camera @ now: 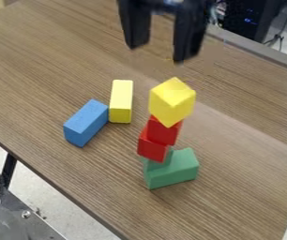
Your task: Put the yellow block on top of the red arch
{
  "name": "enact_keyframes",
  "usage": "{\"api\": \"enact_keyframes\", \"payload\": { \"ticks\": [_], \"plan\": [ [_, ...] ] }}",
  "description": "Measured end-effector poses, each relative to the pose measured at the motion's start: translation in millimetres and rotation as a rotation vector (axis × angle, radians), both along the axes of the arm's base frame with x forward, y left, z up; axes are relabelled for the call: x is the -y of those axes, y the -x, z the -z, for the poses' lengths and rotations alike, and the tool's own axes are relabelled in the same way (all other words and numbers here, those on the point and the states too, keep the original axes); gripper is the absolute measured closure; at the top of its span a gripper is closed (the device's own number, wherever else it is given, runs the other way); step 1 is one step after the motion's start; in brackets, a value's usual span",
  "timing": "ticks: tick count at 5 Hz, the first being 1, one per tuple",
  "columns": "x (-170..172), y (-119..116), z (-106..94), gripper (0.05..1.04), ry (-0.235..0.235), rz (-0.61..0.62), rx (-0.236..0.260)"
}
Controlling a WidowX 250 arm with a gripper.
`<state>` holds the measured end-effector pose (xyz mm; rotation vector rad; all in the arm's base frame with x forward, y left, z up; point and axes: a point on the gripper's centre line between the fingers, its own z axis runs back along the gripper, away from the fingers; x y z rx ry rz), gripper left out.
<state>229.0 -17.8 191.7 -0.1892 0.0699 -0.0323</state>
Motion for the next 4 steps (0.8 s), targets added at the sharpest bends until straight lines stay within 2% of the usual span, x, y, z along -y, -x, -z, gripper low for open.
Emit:
{"api": "enact_keyframes", "payload": {
  "ticks": [1, 2, 3, 4],
  "plan": [
    [-16, -7, -16.4, 0.084, -0.005, -0.040, 0.039],
    [-27, -11, -11.9, 0.084, -0.065, -0.040, 0.007],
    [-35, -13, 3.8, 0.084, -0.106, -0.042, -0.073],
    [-36, -14, 11.0, 0.084, -0.102, -0.032, -0.110]
  ]
}}
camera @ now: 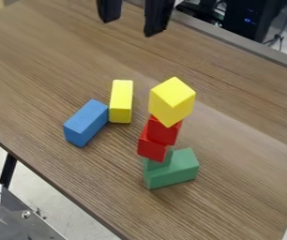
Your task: Put the yellow block on top of the red arch
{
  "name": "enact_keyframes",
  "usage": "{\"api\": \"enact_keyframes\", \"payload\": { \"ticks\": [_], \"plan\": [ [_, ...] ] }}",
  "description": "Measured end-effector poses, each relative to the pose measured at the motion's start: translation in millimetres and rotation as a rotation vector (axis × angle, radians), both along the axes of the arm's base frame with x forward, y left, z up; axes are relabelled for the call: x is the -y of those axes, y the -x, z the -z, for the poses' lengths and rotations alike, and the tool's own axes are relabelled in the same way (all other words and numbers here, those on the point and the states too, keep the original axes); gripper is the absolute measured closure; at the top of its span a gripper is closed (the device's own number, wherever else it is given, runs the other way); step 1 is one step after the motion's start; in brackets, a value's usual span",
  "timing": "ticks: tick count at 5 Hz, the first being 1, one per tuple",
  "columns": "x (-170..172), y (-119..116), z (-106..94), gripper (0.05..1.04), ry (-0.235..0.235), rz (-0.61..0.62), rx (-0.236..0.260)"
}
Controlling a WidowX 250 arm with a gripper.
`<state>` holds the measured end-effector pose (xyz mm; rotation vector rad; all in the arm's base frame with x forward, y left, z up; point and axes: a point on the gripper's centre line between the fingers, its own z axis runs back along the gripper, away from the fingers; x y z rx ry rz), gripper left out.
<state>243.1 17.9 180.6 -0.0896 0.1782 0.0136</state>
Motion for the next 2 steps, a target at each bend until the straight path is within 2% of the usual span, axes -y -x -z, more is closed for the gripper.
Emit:
{"api": "enact_keyframes", "payload": {
  "ticks": [1, 2],
  "plan": [
    [0, -4, 4.7, 0.084, 0.003, 0.003, 0.016],
    [1, -7, 20.3, 0.084, 0.006, 0.005, 0.063]
  ]
}}
